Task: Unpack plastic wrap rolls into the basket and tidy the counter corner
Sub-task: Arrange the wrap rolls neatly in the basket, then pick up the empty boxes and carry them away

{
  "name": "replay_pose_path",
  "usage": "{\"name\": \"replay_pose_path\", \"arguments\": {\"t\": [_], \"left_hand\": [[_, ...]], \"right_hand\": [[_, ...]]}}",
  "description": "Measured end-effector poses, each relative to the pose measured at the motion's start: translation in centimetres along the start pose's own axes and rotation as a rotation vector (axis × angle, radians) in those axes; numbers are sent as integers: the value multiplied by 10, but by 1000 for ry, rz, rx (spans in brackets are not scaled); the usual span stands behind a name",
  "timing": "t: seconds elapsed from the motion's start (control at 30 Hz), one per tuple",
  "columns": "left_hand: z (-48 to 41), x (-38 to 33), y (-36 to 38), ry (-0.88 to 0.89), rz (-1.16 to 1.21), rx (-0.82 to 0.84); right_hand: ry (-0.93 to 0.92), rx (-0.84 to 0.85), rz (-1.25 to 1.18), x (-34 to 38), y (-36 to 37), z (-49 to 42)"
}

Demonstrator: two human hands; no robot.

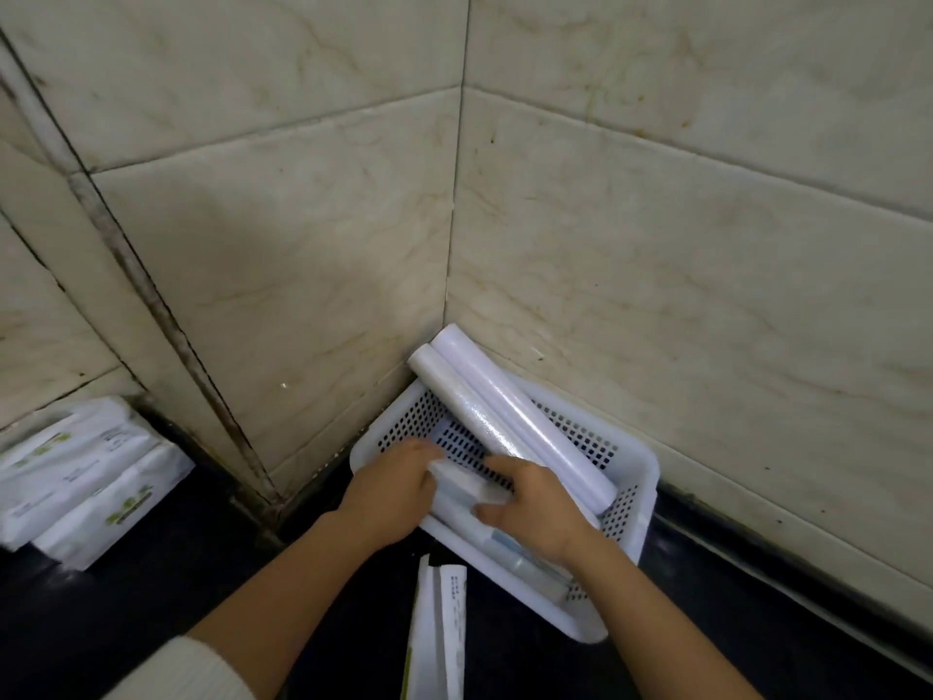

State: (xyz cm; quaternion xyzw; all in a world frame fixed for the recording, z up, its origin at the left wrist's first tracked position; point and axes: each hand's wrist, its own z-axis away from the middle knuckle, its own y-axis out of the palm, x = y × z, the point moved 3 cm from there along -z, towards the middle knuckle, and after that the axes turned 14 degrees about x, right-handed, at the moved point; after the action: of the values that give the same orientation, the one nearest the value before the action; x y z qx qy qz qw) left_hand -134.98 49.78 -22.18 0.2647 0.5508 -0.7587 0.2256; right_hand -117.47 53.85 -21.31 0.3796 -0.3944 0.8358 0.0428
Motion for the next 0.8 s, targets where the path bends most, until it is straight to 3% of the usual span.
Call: {"name": "replay_pose_path", "arguments": {"t": [0.17, 0.27, 0.4, 0.6, 0.67, 0.8], "left_hand": [[61, -31, 14, 154, 92, -393], [104, -42, 42, 97, 130, -467], [151, -41, 106, -157, 140, -238], [197, -42, 183, -420, 24, 97], [209, -39, 197, -443, -25, 134], [229, -38, 204, -371, 18, 26]], "right_hand": [[-68, -192, -117, -7, 1, 73], [-17, -270, -120, -20, 15, 124], [140, -281, -53, -43, 42, 186], [424, 18, 239, -78, 83, 247], [489, 68, 368, -86, 99, 257], [490, -15, 466, -87, 117, 264]]}}
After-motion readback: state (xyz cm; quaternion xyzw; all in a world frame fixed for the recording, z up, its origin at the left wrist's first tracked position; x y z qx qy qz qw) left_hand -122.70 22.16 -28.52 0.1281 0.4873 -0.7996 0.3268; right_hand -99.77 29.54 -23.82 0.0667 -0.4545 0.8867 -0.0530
